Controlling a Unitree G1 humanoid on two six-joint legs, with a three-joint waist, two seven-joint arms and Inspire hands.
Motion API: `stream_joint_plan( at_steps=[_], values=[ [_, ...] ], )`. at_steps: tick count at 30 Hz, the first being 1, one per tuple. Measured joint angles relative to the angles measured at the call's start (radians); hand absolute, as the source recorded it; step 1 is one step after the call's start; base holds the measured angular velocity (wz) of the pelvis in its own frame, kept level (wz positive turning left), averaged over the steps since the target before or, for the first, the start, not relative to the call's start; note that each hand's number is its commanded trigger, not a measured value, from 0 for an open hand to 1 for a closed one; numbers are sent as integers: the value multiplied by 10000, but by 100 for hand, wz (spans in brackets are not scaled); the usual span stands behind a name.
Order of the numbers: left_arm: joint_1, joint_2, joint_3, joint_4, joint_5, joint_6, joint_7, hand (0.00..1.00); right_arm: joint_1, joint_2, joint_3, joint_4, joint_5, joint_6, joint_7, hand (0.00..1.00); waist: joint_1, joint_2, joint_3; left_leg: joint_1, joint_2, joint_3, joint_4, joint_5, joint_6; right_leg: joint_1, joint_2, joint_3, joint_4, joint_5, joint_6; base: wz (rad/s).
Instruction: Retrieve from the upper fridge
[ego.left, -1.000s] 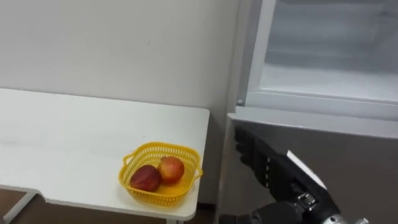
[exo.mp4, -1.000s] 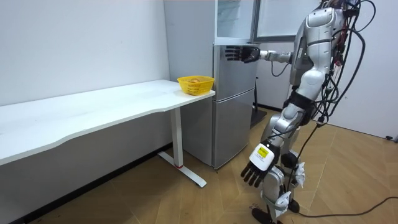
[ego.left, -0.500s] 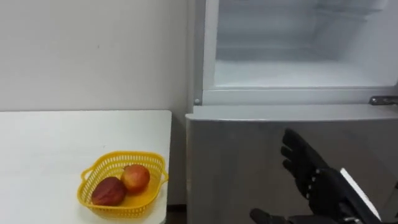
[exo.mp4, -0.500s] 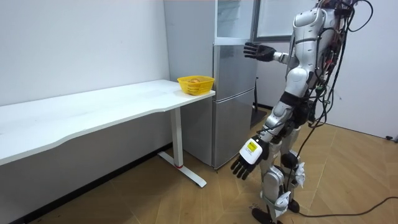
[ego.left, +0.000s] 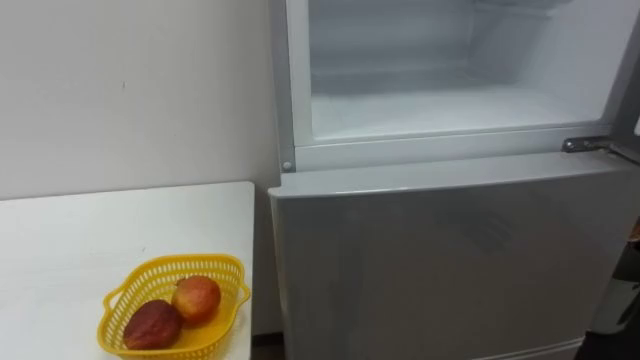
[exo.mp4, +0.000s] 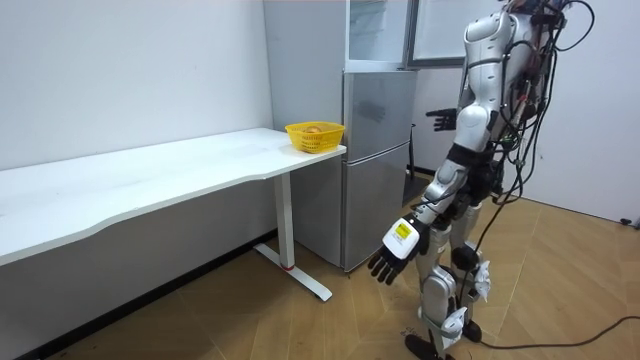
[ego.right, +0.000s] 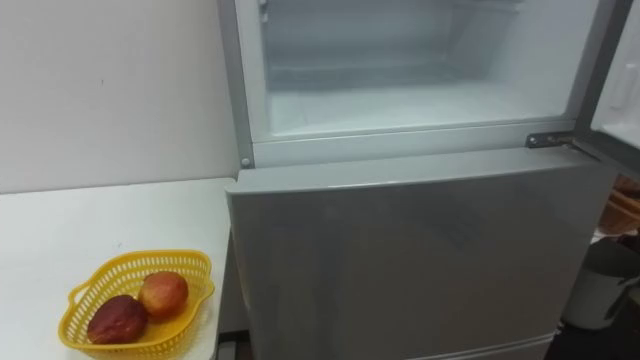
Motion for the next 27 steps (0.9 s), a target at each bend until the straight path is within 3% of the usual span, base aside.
stream_joint_plan(
  at_steps=[3,8,11,16,21,27],
  values=[
    [63,-2,27,-49,11,17,28,0,-9,-5,-539,245,760,15,-688,0,-109,-81,47,20,-24,15,-51,-5,5,-31,-5,87,23,-46,23,-2],
    [93,39,613,-150,-10,16,82,0,-210,-31,-1565,604,1130,14,-1636,0,-233,-157,41,57,-36,36,-149,-5,13,-33,-4,130,49,-57,41,-2],
    [293,48,942,-387,-9,21,81,0,-408,-114,-2129,605,1485,14,-2141,0,-409,-323,41,29,-36,43,-156,-5,13,-63,0,147,38,-58,42,0],
    [324,94,1393,-477,-22,28,82,0,-790,-597,-3258,1144,2297,-15,-3151,0,-423,-541,43,-32,-47,49,-169,-6,18,-185,-1,177,43,-57,44,0],
    [334,103,1410,-716,1,33,79,0,-1165,-853,-3786,1850,2729,-20,-3873,0,-434,-624,68,11,-49,56,-188,-6,18,-168,-2,197,40,-57,44,0],
    [483,128,1848,-1059,-18,76,-186,0,-2130,-1943,-4853,3188,3923,-19,-4324,0,-690,-647,84,-70,-65,23,-167,-6,19,-159,-12,183,8,-73,67,2]
  ],
)
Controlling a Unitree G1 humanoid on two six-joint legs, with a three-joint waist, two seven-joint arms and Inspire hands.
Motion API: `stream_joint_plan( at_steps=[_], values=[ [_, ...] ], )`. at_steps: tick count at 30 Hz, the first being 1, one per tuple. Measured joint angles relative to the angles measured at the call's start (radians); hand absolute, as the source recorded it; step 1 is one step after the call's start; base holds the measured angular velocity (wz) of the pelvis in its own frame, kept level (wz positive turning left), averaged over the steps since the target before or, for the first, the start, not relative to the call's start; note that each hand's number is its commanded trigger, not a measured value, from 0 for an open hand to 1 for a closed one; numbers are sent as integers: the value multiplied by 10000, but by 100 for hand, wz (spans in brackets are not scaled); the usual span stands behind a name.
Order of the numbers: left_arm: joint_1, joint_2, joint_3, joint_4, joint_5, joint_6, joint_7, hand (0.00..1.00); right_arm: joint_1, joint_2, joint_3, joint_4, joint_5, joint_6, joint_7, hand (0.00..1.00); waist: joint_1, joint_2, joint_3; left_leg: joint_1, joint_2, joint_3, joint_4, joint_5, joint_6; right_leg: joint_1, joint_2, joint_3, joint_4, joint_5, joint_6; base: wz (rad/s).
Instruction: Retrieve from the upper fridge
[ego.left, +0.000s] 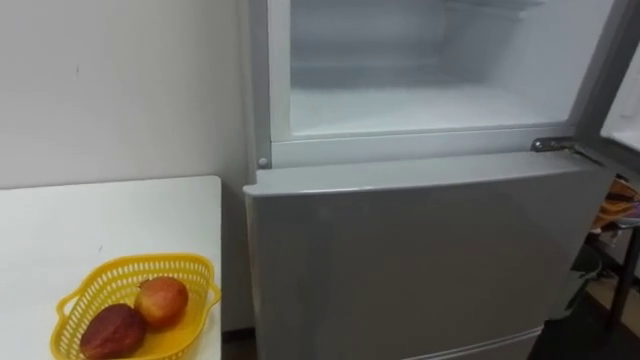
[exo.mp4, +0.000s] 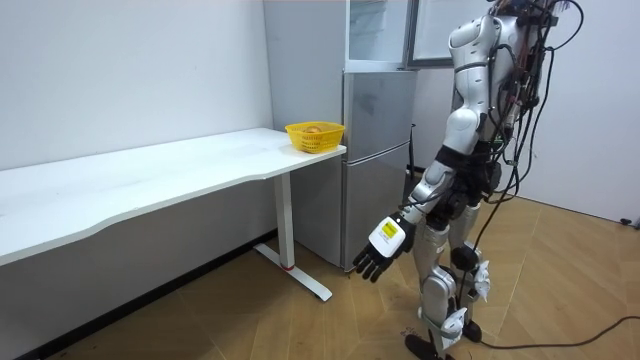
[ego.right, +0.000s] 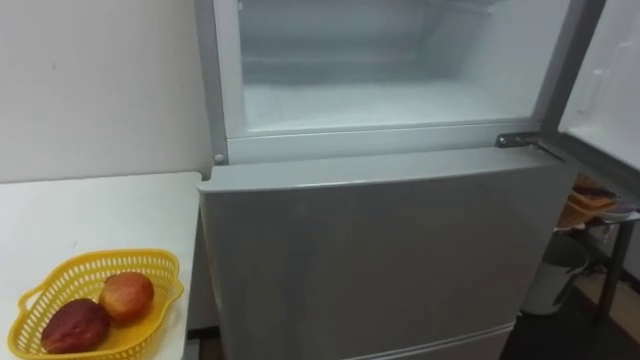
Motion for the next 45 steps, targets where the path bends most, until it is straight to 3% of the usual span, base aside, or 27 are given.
stream_joint_plan(
  at_steps=[3,9,18,25,38,45],
  values=[
    [-1,2,2,2,0,73,-216,0,-185,-405,-127,575,263,-10,-184,0,-8,-56,-4,-21,2,2,13,1,0,-15,2,1,1,0,0,0],
    [7,18,398,-263,19,202,-617,0,-317,-481,-807,619,702,-17,-405,0,-22,-197,-26,27,5,13,10,2,0,-21,7,-7,8,-1,-1,0],
    [12,121,784,-448,76,225,-965,0,-909,-1409,-861,966,1923,-144,4,0,8,-348,-49,61,7,112,26,1,1,-13,12,44,30,0,0,-3],
    [176,135,1161,-580,111,328,-1386,0,-1209,-1446,-912,1296,2365,-144,950,0,33,-264,-80,24,10,112,27,0,1,-32,14,56,12,0,-1,0],
    [225,133,1156,-458,128,538,-1649,0,-2374,-1644,-693,1364,2150,-39,2075,0,18,-122,-40,69,12,136,20,-2,2,-33,7,25,72,2,-3,0],
    [173,122,1111,-445,205,607,-1681,0,-3073,-2146,141,1334,1863,47,2898,0,50,-115,-36,74,10,137,28,-2,4,-38,6,17,97,1,-1,0]
  ],
)
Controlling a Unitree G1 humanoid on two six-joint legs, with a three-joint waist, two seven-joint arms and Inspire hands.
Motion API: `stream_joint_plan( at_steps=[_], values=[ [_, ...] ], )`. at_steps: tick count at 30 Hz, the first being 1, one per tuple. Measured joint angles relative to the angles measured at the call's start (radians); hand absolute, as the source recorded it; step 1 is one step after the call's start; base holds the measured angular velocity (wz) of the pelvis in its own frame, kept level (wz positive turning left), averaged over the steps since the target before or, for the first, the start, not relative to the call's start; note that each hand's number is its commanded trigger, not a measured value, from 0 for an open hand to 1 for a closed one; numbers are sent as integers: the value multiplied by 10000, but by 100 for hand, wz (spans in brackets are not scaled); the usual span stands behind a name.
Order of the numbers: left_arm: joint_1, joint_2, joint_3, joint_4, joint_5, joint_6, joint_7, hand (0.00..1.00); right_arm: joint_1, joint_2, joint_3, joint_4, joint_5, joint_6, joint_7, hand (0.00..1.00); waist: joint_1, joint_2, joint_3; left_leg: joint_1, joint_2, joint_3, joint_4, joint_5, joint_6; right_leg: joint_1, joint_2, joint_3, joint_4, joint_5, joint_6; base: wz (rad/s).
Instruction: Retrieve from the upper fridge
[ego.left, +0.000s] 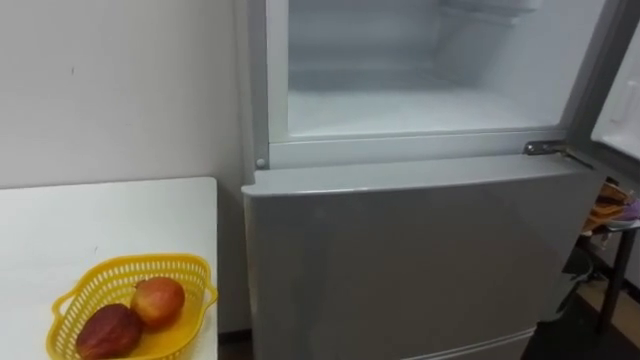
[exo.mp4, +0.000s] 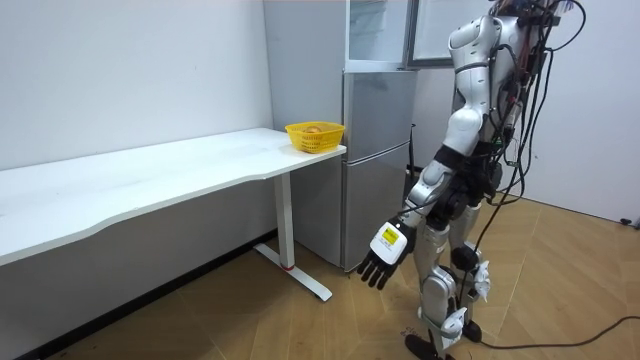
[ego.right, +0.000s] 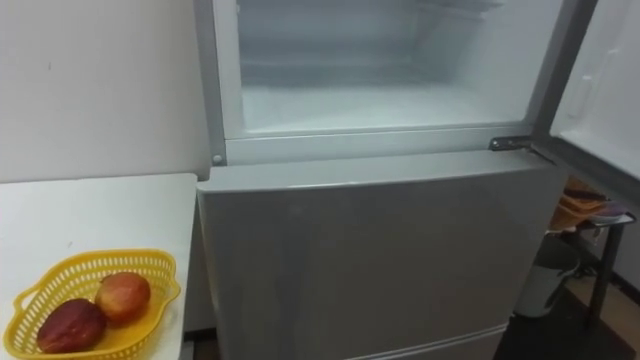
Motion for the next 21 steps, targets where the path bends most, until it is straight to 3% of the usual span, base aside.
stream_joint_plan(
  at_steps=[8,14,16,21],
  values=[
    [132,-91,25,65,270,156,12,0,-4,-2,488,-787,-630,437,161,0,-19,-24,-15,-50,-7,-33,-21,3,-1,-163,-26,-19,305,-105,-29,-3],
    [168,-177,59,120,382,159,11,0,60,9,1571,-1388,-4345,859,-136,0,-45,19,-38,28,32,44,72,10,-13,-287,-9,18,666,-211,-112,-10],
    [171,-169,54,161,365,123,12,0,351,205,2091,-2332,-5813,1239,-533,0,-69,20,-36,35,52,95,102,32,-50,-341,-1,22,828,-243,-143,-11],
    [88,-184,53,359,401,-517,83,0,968,450,3459,-4457,-8001,1878,-945,0,-83,35,-28,-46,77,132,109,102,-142,-750,-7,32,1206,-350,-206,-11]
  ],
)
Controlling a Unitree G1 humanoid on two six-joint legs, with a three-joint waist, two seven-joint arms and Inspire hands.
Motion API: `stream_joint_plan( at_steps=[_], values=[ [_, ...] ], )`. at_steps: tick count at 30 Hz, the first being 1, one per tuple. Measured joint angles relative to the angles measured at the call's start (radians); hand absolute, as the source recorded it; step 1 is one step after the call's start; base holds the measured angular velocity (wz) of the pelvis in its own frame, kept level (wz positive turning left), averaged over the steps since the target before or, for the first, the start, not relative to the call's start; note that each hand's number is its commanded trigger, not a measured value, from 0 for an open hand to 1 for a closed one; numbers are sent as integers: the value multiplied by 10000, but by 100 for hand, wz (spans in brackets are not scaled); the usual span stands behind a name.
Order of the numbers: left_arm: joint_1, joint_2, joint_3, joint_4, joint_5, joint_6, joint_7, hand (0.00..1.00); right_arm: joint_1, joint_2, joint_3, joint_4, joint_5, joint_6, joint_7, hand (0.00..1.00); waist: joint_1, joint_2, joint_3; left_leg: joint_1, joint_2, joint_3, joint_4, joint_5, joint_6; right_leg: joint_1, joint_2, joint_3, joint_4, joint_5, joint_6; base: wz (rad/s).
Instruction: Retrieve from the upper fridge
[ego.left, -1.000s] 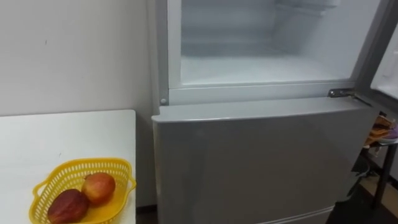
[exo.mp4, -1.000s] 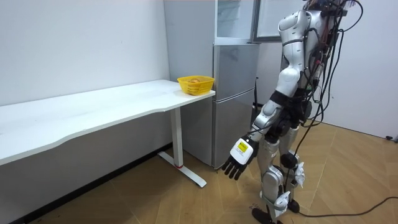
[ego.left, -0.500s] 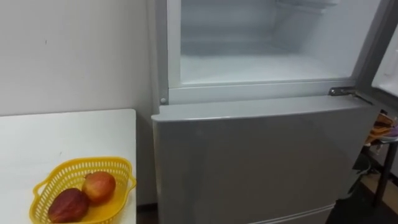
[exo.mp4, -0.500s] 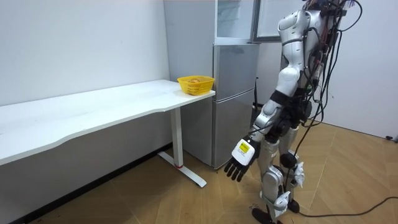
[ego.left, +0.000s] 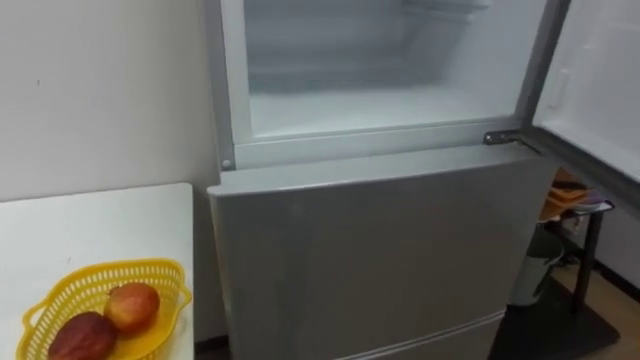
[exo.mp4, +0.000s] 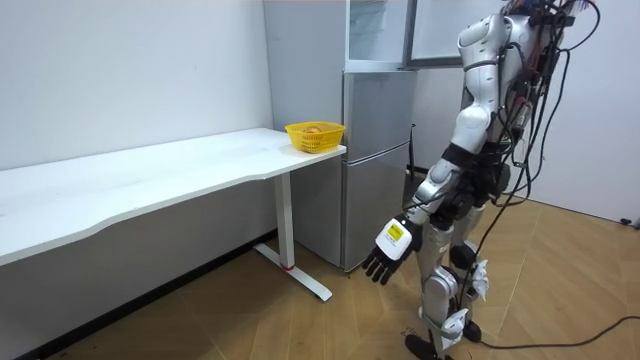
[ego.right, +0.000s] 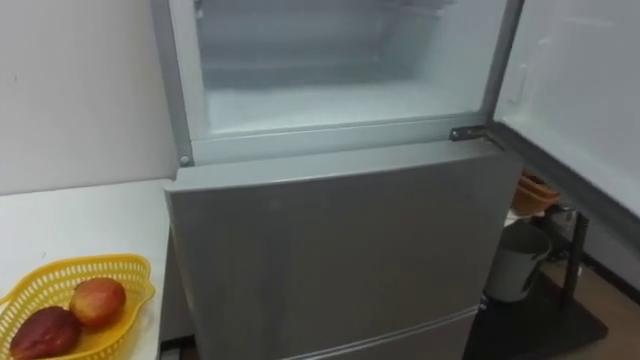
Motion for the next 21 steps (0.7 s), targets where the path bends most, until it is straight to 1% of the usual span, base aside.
stream_joint_plan(
  at_steps=[1,2,3,4,5,6,7,8,9,10,11,12,13,14,15,16,17,19,21],
  values=[
    [-79,3,-2,172,-11,-124,0,0,207,202,122,-619,-787,184,-40,0,42,10,7,-1,7,-1,13,16,-9,-22,6,-6,28,3,-5,0],
    [-90,1,-15,242,-35,-169,0,0,311,259,233,-924,-1147,258,-81,0,46,12,8,-10,8,-15,24,24,-18,-27,4,-16,60,-2,-14,0],
    [-89,2,-47,345,-65,-235,24,0,445,257,397,-1441,-1663,429,-29,0,40,7,11,-31,3,-48,58,28,-23,-48,-2,-38,143,-29,-38,6],
    [-99,6,-152,381,-67,-250,133,0,435,175,453,-2052,-2126,549,18,0,109,-1,14,-75,13,-132,93,38,-39,-55,9,-63,146,-32,-46,8],
    [-107,24,-214,381,-67,-275,196,0,401,109,482,-2433,-2428,591,12,0,157,-27,29,-103,20,-149,131,43,-47,-63,15,-85,140,-31,-56,6],
    [-119,89,-321,381,-68,-354,244,0,171,35,503,-3286,-3005,575,9,0,296,-122,79,-132,64,-150,180,54,-70,-98,26,-92,100,-23,-83,8],
    [-117,178,-528,393,-68,-392,334,0,-283,-9,531,-3969,-3485,349,16,0,363,-265,83,-169,110,-222,246,60,-84,-52,35,-154,-15,-6,-121,13],
    [-130,231,-666,431,-69,-404,367,0,-541,-63,550,-4180,-3644,146,27,0,366,-338,78,-187,131,-304,268,64,-93,17,55,-229,-125,0,-129,27],
    [-189,352,-978,540,-63,-419,375,0,-951,-205,651,-4520,-3932,-140,108,0,421,-388,67,-191,172,-371,294,72,-125,168,94,-328,-319,84,-214,33],
    [-253,461,-1196,628,-64,-419,376,0,-1022,-258,676,-4883,-4108,-369,245,0,596,-532,92,-176,223,-414,300,66,-169,303,172,-331,-502,145,-241,27],
    [-257,510,-1300,660,-64,-418,376,0,-1022,-249,712,-5034,-4221,-469,356,0,677,-611,80,-171,258,-438,304,47,-202,365,195,-367,-585,188,-274,18],
    [-290,518,-1426,742,-67,-408,374,0,-1018,-216,952,-5336,-4265,-716,749,0,839,-711,70,-173,293,-557,342,-6,-285,489,228,-486,-741,251,-308,20],
    [-371,501,-1702,816,-64,-405,369,0,-1020,-190,1217,-5691,-4262,-931,1218,0,964,-740,52,-238,295,-638,389,-41,-301,536,235,-567,-833,267,-299,26],
    [-403,476,-1813,819,-66,-406,365,0,-1019,-191,1348,-5816,-4257,-1066,1497,0,1029,-736,54,-265,289,-683,399,-55,-297,582,244,-575,-892,277,-283,25],
    [-465,469,-2051,824,-68,-406,367,0,-1023,-191,1720,-5929,-4244,-1339,1984,0,1240,-713,55,-258,276,-711,393,-69,-284,617,276,-575,-945,289,-266,17],
    [-569,473,-2173,858,-81,-406,377,0,-1027,-189,2034,-5935,-4244,-1497,2374,0,1499,-669,72,-265,274,-747,396,-110,-266,645,299,-588,-933,296,-255,13],
    [-615,476,-2201,886,-88,-406,390,0,-1027,-189,2168,-5937,-4241,-1518,2560,0,1581,-648,81,-278,267,-782,395,-112,-264,662,297,-600,-944,307,-243,9],
    [-723,484,-2294,916,-92,-407,419,0,-1028,-189,2461,-5933,-4221,-1552,3074,0,1939,-534,162,-298,247,-847,388,-123,-246,670,263,-655,-949,316,-228,7],
    [-740,485,-2364,966,-89,-407,438,0,-1028,-189,2552,-5914,-4223,-1688,3198,0,2012,-446,187,-337,228,-896,380,-124,-244,723,183,-758,-968,315,-223,11]
  ],
)
